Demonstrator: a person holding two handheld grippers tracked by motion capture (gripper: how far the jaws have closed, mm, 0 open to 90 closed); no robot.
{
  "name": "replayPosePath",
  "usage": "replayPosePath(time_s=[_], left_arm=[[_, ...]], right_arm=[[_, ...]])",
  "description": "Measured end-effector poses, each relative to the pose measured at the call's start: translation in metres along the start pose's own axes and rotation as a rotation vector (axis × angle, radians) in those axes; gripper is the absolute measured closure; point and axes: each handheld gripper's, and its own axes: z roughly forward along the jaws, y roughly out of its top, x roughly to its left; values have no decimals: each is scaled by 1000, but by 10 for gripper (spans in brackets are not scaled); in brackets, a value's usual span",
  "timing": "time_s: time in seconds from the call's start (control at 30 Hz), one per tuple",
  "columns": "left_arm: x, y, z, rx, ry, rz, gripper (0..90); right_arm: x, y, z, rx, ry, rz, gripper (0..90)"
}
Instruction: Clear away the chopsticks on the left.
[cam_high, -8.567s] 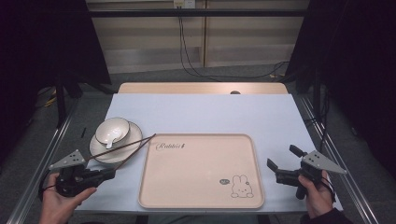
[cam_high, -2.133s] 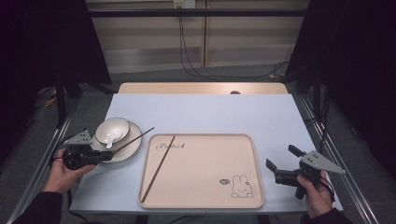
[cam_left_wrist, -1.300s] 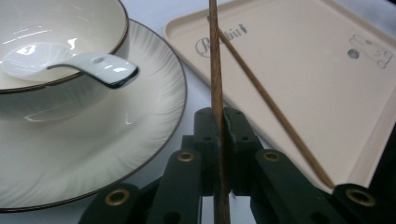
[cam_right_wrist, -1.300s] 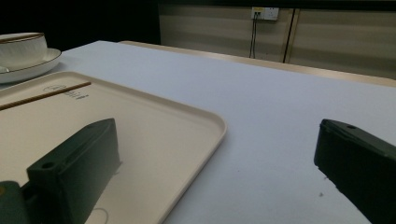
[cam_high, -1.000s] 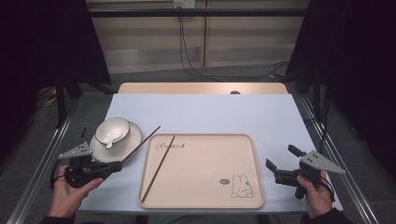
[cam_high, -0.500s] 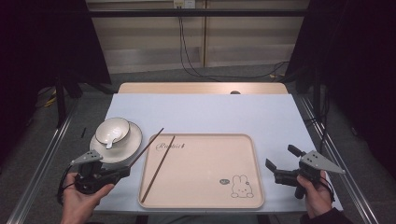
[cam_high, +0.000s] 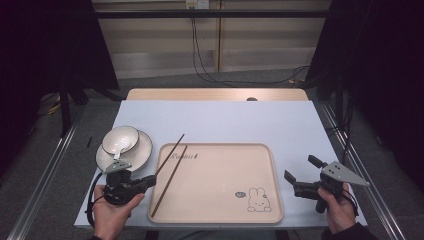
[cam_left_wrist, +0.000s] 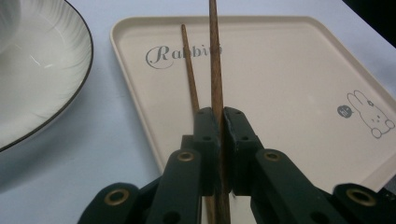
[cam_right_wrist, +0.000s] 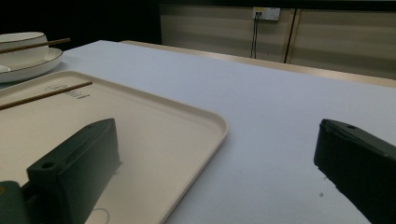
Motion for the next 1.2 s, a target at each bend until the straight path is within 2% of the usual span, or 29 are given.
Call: replayPosePath(time_s=[0.07,0.13,0.17,0.33,0.37,0.57,0.83,0.93,1.2], left_arm=[[-3,0,4,0,15,-10,846],[-5,0,7,3,4,-9,846],[-8,0,9,4,20,-6,846],[-14,-1,20,13,36,-22,846],[-15,-1,24,31,39,-28,846],[-19,-4,36,70,60,-48,848],[-25,-2,48,109,78,-36,849],[-26,-3,51,114,101,-32,849],[-26,-9,57,146,102,-42,849]], right_arm=[[0,0,0,0,1,-1,0],[0,0,0,0,1,-1,0],[0,0,0,-1,1,-1,0],[1,0,1,-3,1,0,0],[1,0,0,2,1,0,0],[1,0,0,0,-1,-1,0],[1,0,1,2,-2,-2,0],[1,0,1,1,-2,-2,0],[1,0,1,3,1,-2,0]])
